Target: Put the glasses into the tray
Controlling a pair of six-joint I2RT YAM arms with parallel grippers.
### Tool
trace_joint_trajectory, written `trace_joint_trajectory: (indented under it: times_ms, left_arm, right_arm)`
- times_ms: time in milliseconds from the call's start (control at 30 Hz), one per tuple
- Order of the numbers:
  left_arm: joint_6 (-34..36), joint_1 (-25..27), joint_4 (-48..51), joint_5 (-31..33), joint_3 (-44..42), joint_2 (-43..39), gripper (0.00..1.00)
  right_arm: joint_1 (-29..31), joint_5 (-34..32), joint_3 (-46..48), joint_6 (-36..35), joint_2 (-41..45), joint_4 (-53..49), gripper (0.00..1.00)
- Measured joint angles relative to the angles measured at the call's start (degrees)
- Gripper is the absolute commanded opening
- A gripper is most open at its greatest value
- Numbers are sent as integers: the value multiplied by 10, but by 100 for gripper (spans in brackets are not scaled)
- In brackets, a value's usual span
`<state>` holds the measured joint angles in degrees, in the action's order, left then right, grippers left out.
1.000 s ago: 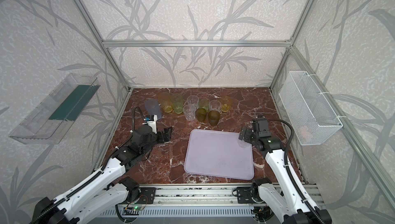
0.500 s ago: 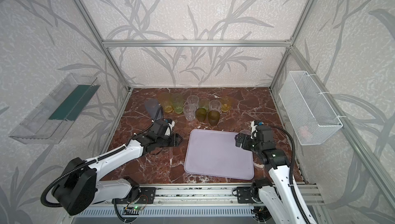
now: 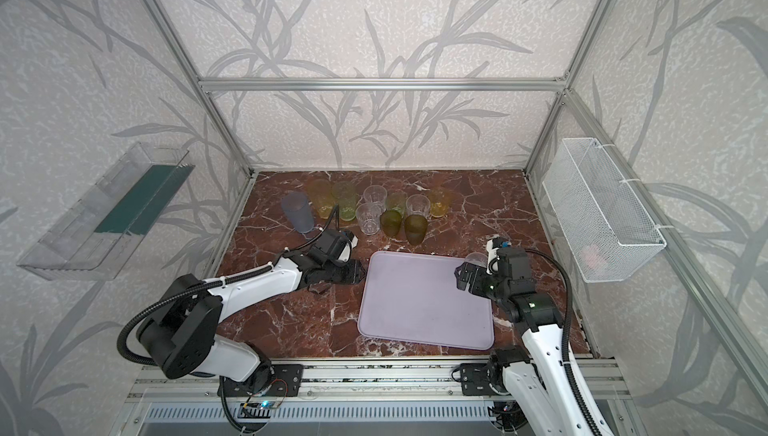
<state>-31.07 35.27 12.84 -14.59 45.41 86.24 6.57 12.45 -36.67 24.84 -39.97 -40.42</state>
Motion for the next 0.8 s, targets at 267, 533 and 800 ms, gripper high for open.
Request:
trace_joint_trajectory:
  times_ms: [267, 533, 800]
  left_arm:
    - [0, 8, 2, 9, 19, 52, 32]
    - [0, 19, 0, 19, 32, 75, 19]
    - [-2, 43, 12, 56, 55, 99, 9]
  right_arm:
    - [0, 3, 0, 4, -6, -12, 99]
    - [0, 2, 0, 5, -4, -14, 99]
    - [0, 2, 0, 5, -4, -15, 99]
